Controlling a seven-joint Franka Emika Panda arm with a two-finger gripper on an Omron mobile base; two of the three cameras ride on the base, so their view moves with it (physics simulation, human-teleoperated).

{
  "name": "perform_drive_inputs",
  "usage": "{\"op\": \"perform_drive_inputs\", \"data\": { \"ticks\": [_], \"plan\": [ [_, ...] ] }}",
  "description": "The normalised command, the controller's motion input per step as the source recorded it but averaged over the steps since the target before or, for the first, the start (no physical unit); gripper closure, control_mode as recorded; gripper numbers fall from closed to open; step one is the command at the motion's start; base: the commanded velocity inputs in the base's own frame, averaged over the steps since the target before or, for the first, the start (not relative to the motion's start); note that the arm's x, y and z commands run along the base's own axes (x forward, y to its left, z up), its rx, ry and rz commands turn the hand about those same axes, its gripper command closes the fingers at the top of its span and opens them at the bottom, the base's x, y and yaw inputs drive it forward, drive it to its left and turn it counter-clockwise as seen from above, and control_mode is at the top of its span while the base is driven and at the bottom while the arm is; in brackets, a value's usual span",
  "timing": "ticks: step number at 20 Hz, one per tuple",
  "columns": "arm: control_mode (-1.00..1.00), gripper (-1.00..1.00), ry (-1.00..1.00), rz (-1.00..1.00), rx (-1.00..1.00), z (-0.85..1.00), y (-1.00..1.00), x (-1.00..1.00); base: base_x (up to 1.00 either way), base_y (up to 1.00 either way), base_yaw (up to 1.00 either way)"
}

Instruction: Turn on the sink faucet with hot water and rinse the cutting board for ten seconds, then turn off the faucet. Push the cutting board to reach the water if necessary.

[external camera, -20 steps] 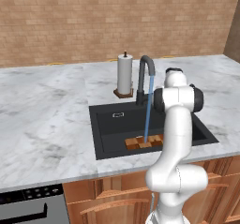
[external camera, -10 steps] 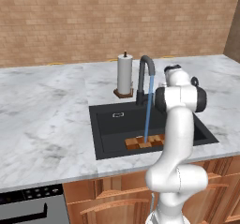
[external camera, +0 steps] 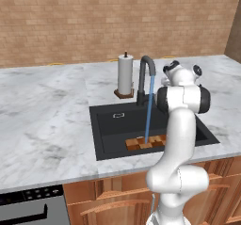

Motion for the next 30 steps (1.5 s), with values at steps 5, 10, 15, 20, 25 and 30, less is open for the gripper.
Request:
{"op": "perform_drive_inputs", "data": {
  "ticks": [5, 10, 15, 20, 25, 30],
  "plan": [
    [-1.00, -1.00, 0.24, 0.03, 0.04, 0.01, -0.23, -0.06, 0.00, 0.00, 0.00],
    [-1.00, -1.00, 0.05, 0.02, 0.02, 0.00, -0.07, 0.00, 0.00, 0.00, 0.00],
    [-1.00, -1.00, 0.00, 0.01, 0.00, 0.00, -0.03, 0.00, 0.00, 0.00, 0.00],
    [-1.00, -1.00, 0.00, 0.00, 0.00, 0.00, -0.01, 0.00, 0.00, 0.00, 0.00],
    [-1.00, -1.00, 0.00, 0.00, 0.00, 0.00, 0.00, 0.00, 0.00, 0.00, 0.00],
    [-1.00, -1.00, 0.00, 0.00, 0.00, 0.00, 0.00, 0.00, 0.00, 0.00, 0.00]
  ]
}}
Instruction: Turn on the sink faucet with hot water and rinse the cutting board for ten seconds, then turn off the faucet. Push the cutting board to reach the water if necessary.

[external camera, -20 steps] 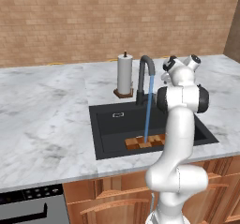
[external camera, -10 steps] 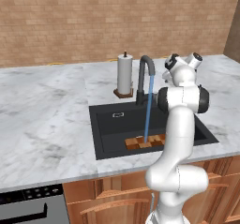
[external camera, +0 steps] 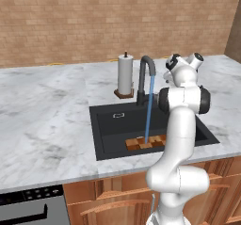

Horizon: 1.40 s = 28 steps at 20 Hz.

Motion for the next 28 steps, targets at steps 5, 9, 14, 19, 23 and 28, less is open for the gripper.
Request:
{"op": "perform_drive_inputs", "data": {
  "ticks": [5, 9, 14, 19, 23, 28],
  "plan": [
    [-1.00, -1.00, 0.00, 0.00, 0.00, 0.00, 0.00, 0.00, 0.00, 0.00, 0.00],
    [-1.00, -1.00, 0.00, 0.00, 0.00, 0.00, 0.00, 0.00, 0.00, 0.00, 0.00],
    [-1.00, -1.00, 0.00, 0.00, 0.00, 0.00, 0.00, 0.00, 0.00, 0.00, 0.00],
    [-1.00, -1.00, 0.00, 0.00, 0.00, 0.00, 0.00, 0.00, 0.00, 0.00, 0.00],
    [-1.00, -1.00, 0.00, 0.00, 0.00, 0.00, 0.00, 0.00, 0.00, 0.00, 0.00],
    [-1.00, -1.00, 0.00, 0.00, 0.00, 0.00, 0.00, 0.00, 0.00, 0.00, 0.00]
  ]
}}
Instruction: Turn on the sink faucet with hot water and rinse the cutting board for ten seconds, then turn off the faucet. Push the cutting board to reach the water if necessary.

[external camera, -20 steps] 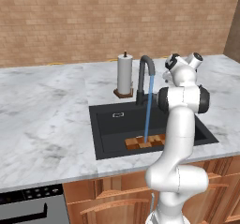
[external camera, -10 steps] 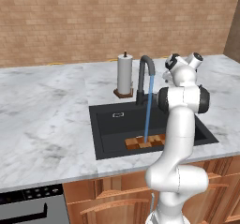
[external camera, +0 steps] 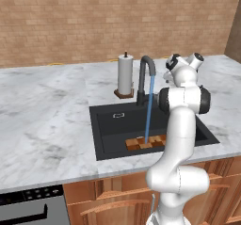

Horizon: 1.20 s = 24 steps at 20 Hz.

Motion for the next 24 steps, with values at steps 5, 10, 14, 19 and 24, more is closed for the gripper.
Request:
{"op": "perform_drive_inputs", "data": {
  "ticks": [5, 10, 14, 19, 24],
  "plan": [
    [-1.00, -1.00, 0.00, 0.00, 0.00, 0.00, 0.00, 0.00, 0.00, 0.00, 0.00],
    [-1.00, -1.00, 0.00, 0.00, 0.00, 0.00, 0.00, 0.00, 0.00, 0.00, 0.00],
    [-1.00, -1.00, 0.00, 0.00, 0.00, 0.00, 0.00, 0.00, 0.00, 0.00, 0.00],
    [-1.00, -1.00, 0.00, 0.00, 0.00, 0.00, 0.00, 0.00, 0.00, 0.00, 0.00],
    [-1.00, -1.00, 0.00, 0.00, 0.00, 0.00, 0.00, 0.00, 0.00, 0.00, 0.00]
  ]
}}
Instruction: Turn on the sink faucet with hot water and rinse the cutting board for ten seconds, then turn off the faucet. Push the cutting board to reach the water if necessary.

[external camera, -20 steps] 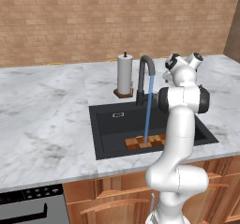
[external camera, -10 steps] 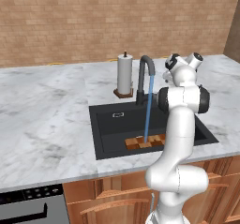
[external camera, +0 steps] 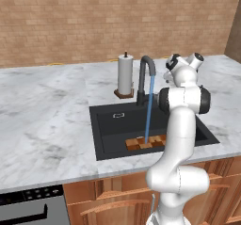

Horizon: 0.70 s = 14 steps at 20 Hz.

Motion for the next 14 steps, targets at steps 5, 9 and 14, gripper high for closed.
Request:
{"op": "perform_drive_inputs", "data": {
  "ticks": [5, 9, 14],
  "plan": [
    [-1.00, -1.00, 0.00, 0.00, 0.00, 0.00, 0.00, 0.00, 0.00, 0.00, 0.00],
    [-1.00, -1.00, 0.00, 0.00, 0.00, 0.00, 0.00, 0.00, 0.00, 0.00, 0.00],
    [-1.00, -1.00, 0.00, 0.00, 0.00, 0.00, 0.00, 0.00, 0.00, 0.00, 0.00]
  ]
}}
